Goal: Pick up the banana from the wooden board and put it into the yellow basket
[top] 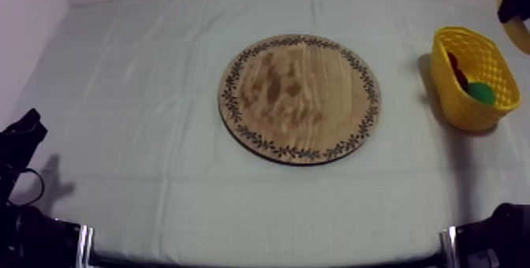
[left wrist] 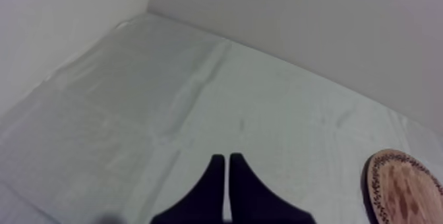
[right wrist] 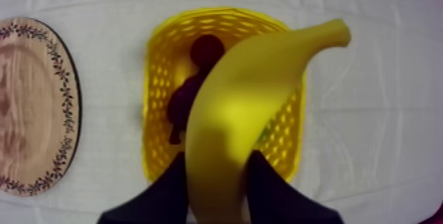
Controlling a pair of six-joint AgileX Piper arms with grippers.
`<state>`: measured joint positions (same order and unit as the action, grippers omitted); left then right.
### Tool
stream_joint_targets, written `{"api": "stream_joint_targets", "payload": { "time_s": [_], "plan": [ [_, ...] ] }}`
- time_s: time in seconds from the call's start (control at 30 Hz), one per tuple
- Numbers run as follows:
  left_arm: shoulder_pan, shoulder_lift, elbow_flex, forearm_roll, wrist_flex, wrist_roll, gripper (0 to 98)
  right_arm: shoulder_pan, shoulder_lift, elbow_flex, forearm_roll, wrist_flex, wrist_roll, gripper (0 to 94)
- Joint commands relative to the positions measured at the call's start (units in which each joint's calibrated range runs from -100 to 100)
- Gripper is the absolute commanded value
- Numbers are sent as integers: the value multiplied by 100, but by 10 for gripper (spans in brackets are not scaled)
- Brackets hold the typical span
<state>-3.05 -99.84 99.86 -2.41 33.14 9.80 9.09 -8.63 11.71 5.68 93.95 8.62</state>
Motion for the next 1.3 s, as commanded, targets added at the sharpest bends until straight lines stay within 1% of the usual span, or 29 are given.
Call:
{"api": "stream_joint_targets", "payload": {
  "time_s": [0.0,0.2,0.37,0.6,0.77,0.93,1.0,1.07,1.17,1.27],
  "plan": [
    [-2,2,3,-1,0,-1,1,121,-4,-21,16,4,70,191],
    [-2,2,3,-1,0,-1,1,198,12,63,71,-9,144,197],
    [-2,2,3,-1,0,-1,1,234,197,411,79,-181,76,206],
    [-2,2,3,-1,0,-1,1,233,758,1200,85,-876,-97,274],
    [-2,2,3,-1,0,-1,1,209,1216,1530,72,-1337,-206,277],
    [-2,2,3,-1,0,-1,1,183,1638,1482,33,-1624,-286,281],
    [-2,2,3,-1,0,-1,1,170,1765,1385,13,-1700,-301,329],
    [-2,2,3,-1,0,-1,1,152,1861,1285,2,-1753,-308,422],
    [-2,2,3,-1,0,-1,1,123,1968,1158,-2,-1788,-311,590],
    [-2,2,3,-1,0,-1,1,101,2040,1042,-10,-1785,-314,689]
  ]
}}
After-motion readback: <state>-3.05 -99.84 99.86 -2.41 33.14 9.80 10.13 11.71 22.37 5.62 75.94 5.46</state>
